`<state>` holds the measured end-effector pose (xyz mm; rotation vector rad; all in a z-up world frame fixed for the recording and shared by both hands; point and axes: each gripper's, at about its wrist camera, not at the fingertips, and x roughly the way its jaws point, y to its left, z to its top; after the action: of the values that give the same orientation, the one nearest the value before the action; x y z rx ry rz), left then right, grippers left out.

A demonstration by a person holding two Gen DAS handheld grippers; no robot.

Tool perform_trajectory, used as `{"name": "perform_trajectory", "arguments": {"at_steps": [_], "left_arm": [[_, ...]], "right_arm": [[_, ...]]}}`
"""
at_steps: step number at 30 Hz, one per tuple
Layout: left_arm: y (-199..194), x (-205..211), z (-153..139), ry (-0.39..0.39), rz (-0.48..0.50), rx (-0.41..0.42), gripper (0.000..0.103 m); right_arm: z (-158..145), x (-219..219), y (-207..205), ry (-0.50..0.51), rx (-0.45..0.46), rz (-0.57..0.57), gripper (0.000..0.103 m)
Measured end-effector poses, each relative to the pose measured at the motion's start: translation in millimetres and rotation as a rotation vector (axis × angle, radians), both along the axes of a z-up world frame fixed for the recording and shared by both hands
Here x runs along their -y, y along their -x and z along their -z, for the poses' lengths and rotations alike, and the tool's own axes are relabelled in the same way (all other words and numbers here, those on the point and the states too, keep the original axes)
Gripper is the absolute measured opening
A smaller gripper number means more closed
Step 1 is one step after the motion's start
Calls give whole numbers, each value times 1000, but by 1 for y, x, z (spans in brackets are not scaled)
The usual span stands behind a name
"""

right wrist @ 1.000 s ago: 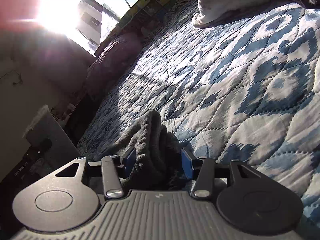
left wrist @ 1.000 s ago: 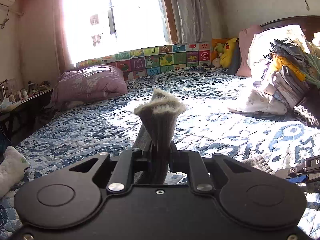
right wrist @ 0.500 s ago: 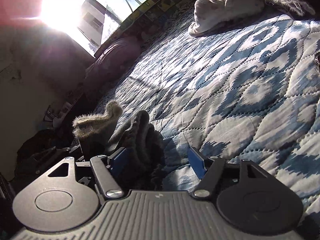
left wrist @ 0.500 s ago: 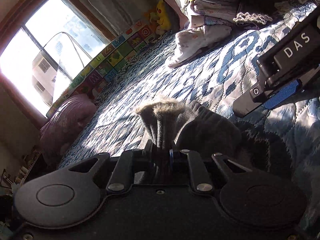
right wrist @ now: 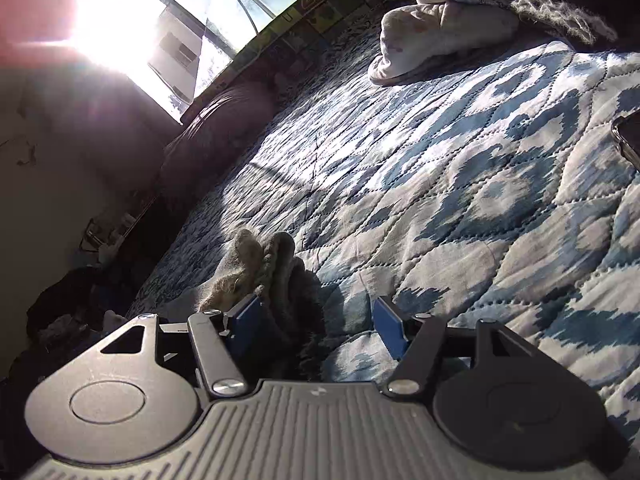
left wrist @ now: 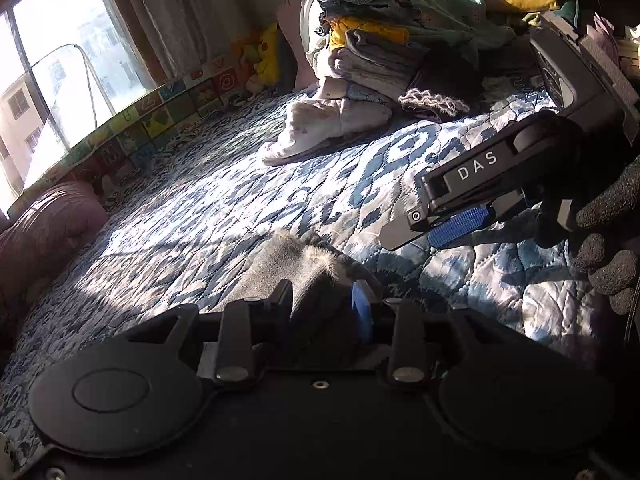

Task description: Fold clothes

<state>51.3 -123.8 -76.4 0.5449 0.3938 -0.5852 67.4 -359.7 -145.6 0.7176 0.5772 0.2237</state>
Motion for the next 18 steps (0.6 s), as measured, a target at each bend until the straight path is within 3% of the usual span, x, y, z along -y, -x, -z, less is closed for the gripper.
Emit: {"name": "perform_trajectory", "arguments": {"at_steps": [4,7,11,14,17,18], "left_arm": [[-11,-53,-17,153,-168,-11,37],[-34,-94,-16,235,-349,-47,35],[-53,-122,-7,299,-447,-82,35],[-61,-127,6,349,-446,-130,35],[-65,-124,37,354,-442,-226,34],[-62,-120,49,339,-430,-212,35]], "right_arm": [[-32,-17,1,141,94,-2,61],[-65,-52,-8,325,199,-77,60],[-91,-106,-29,532,295,-199,60],[-84,-133,-50,630,288,-256,58],[-45,-143,-69,739,137,-279,55],[-30,-140,-71,755,109,-281,61]]}}
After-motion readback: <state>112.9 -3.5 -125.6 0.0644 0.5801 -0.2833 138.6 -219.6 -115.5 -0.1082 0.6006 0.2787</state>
